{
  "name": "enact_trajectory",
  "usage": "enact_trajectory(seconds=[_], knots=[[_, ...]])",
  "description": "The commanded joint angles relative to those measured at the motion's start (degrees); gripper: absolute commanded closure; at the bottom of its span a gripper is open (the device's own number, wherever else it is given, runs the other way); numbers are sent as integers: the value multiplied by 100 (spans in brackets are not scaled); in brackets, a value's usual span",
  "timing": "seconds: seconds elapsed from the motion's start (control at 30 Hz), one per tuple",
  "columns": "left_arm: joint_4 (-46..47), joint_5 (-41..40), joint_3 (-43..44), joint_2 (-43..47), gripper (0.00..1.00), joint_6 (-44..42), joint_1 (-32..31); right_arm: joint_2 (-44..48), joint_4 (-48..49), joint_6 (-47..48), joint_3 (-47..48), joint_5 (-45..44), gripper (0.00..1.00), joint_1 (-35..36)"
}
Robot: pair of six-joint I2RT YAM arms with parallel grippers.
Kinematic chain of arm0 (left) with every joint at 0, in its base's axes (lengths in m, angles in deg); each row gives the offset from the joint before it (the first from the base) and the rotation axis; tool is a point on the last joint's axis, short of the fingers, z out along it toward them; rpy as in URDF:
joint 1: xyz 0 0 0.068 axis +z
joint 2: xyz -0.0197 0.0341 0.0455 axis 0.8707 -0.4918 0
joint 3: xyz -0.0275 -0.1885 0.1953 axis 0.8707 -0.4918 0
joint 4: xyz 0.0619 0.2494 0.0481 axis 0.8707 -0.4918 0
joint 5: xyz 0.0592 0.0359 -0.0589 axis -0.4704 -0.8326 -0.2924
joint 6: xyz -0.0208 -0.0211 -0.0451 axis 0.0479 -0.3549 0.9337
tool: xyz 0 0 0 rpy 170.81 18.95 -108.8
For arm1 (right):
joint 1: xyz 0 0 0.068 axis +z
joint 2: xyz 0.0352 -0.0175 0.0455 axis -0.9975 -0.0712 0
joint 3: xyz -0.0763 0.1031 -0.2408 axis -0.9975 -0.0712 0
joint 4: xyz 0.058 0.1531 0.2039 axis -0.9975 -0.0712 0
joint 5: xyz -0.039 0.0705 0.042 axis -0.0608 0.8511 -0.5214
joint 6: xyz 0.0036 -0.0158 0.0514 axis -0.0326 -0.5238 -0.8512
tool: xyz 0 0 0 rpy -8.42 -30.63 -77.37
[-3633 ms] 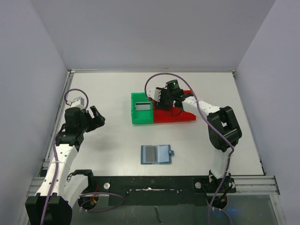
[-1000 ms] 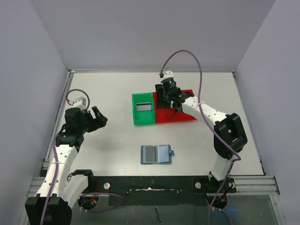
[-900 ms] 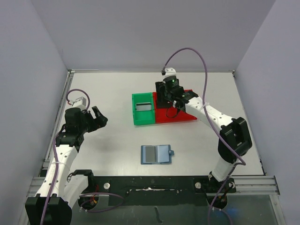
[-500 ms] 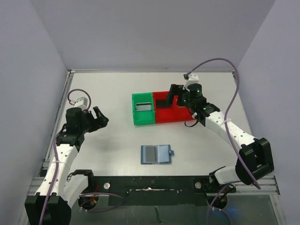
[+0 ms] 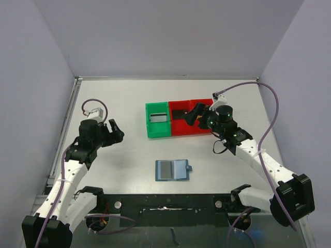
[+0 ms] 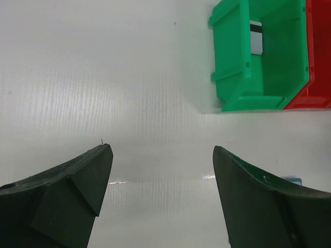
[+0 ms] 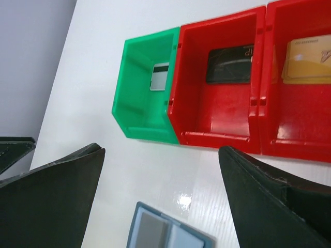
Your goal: Take the credit cards out of the card holder
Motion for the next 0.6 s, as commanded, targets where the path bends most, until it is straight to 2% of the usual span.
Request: enact_trajectory(seconds=[0.0,0.1,0.2,0.3,0.4,0.47,0.57], knots=[[-33,-599,124,279,21,-18,-331,131,-805,-697,-59,-503,2,504],[-68,-743,120,372,21,-4,-490,135,-1329,-977,-85,-1746,1,1474],[-77,-778,128,403,21,-4,-509,311,-1878,-1911,-245,-3891,2,2946],[-84,-772,128,403,21,27,-556,492,-1881,-2810,-622,-5394,2,4286],[-132,-903,128,425,21,54,-686,159,-1499,-2888,-755,-5422,5,4660],[-170,-1018,137,466,21,71,-800,-291,-1769,-3015,-513,-5228,8,4699],[-173,-1094,128,520,21,76,-849,-913,-2192,-3171,-32,-5182,18,4786]])
